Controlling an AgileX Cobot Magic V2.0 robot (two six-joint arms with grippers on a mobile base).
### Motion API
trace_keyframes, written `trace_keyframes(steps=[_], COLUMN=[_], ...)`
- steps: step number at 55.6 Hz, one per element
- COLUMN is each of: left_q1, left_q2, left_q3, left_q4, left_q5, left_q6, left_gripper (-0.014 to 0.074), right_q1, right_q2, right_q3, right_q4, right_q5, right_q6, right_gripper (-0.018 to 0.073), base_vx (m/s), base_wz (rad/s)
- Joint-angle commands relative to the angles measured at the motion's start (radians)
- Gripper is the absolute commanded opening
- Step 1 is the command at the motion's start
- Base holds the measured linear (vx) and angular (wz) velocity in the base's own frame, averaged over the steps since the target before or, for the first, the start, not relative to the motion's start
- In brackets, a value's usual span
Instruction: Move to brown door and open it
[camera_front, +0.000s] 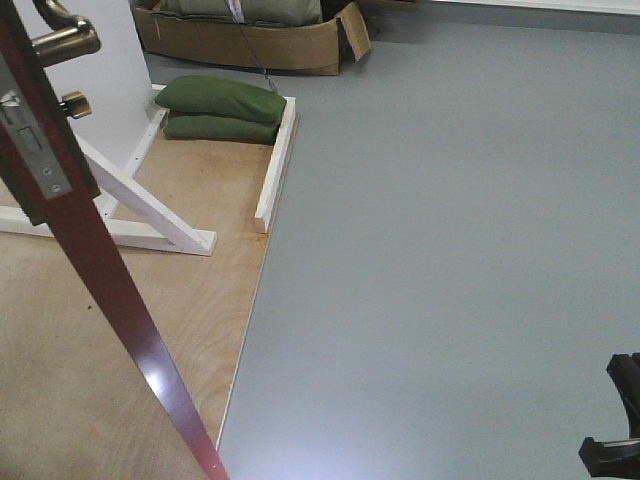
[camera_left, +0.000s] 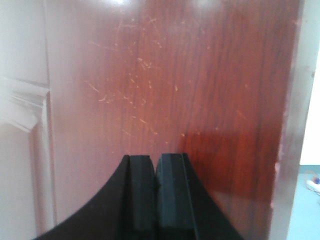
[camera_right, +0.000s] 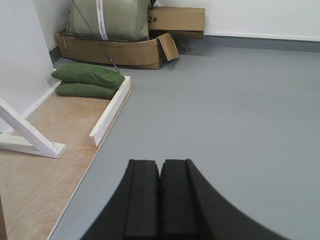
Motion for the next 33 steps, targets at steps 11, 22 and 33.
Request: trace_keyframes(steps=[11, 22, 33], left_q1=[-0.006, -0.006, -0.006], left_q2=[0.053, 0.074, 0.074], left_q3=[-0.026, -0.024, -0.024], left_q4=[0.004, 0.004, 0.004], left_q5=[-0.048, -0.056, -0.055], left_q6=[-0.006, -0.006, -0.006], left_gripper=[-0.0006, -0.0006, -0.0006], right_q1=[0.001, 0.001, 0.001], right_q2=[-0.006, -0.006, -0.006], right_q3=[0.003, 0.003, 0.003], right_q4=[-0.003, -0.003, -0.003], right_q5=[-0.077, -0.077, -0.077], right_q6=[-0.008, -0.008, -0.008], right_gripper=[0.0000, 0.0000, 0.0000], base_vx=[0.00, 0.00, 0.00], base_wz=[0.00, 0.00, 0.00])
